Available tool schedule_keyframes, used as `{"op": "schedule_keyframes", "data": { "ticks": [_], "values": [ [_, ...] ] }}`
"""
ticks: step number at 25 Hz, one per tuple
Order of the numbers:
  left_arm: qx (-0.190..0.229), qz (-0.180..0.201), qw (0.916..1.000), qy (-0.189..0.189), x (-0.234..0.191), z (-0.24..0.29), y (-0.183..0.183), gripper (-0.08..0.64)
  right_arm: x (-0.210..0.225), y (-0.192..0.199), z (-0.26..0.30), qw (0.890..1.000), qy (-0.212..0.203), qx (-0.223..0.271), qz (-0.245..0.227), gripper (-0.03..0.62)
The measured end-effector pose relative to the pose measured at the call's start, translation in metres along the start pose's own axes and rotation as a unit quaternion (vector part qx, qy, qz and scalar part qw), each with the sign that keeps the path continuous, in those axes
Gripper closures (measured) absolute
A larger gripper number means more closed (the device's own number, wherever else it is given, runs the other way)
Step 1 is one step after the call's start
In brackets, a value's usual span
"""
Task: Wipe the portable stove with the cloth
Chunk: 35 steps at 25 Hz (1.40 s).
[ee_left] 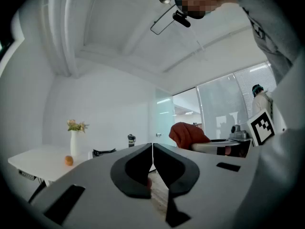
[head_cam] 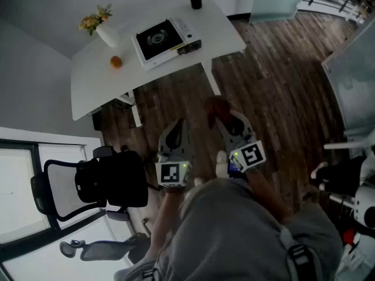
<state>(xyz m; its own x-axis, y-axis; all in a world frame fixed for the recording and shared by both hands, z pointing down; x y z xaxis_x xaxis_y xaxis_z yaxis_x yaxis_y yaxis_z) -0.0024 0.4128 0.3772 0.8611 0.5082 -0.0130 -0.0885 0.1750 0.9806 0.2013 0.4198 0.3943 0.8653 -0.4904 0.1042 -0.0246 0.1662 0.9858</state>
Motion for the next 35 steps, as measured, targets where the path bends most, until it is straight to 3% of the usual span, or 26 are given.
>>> {"op": "schedule_keyframes", "data": {
  "ticks": [3,6,10,13,17,22,26,31,35],
  "values": [
    [-0.017,0.006,0.9998,-0.006,0.006,0.029,-0.001,0.526,0.039,-0.001,0.014,1.0,-0.02,0.006,0.004,0.499],
    [-0.028,-0.001,0.9995,-0.015,0.004,0.052,-0.001,0.526,0.068,-0.005,0.032,0.998,-0.065,0.006,0.02,0.495],
    [-0.03,-0.009,0.9984,-0.046,-0.015,0.078,0.001,0.526,0.092,-0.004,0.071,0.993,-0.117,-0.013,0.008,0.488],
    [-0.04,-0.024,0.9971,-0.06,-0.035,0.094,0.006,0.526,0.104,-0.003,0.098,0.99,-0.134,-0.029,0.01,0.486],
    [-0.038,-0.028,0.998,-0.042,-0.073,0.132,0.015,0.526,0.131,0.0,0.152,0.994,-0.1,-0.05,0.002,0.486],
    [-0.039,-0.028,0.9977,-0.048,-0.127,0.194,0.019,0.525,0.174,-0.009,0.219,0.996,-0.061,-0.067,-0.001,0.486],
    [-0.035,-0.009,0.9988,-0.032,-0.174,0.228,0.008,0.525,0.197,-0.028,0.27,0.995,-0.033,-0.098,-0.005,0.486],
    [-0.022,-0.004,0.9987,-0.045,-0.24,0.275,-0.002,0.525,0.236,-0.031,0.358,0.976,-0.03,-0.214,-0.031,0.483],
    [-0.028,0.002,0.9985,-0.047,-0.281,0.302,0.002,0.513,0.256,-0.029,0.407,0.963,-0.038,-0.257,-0.07,0.482]
  ]
}}
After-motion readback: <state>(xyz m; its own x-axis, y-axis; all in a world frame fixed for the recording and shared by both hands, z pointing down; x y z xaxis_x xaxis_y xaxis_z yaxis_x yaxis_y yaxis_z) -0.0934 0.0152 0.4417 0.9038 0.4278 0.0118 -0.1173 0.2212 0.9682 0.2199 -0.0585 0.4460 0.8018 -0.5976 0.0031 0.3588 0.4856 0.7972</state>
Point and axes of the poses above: the fingertips, and each gripper's own axes: z forward along the fingers, x to its right, y out of its underside, the point moved 9 cm from there along -z, backward along the fingers, and after that the axes turned 9 degrees about -x, right-handed, at the moved point
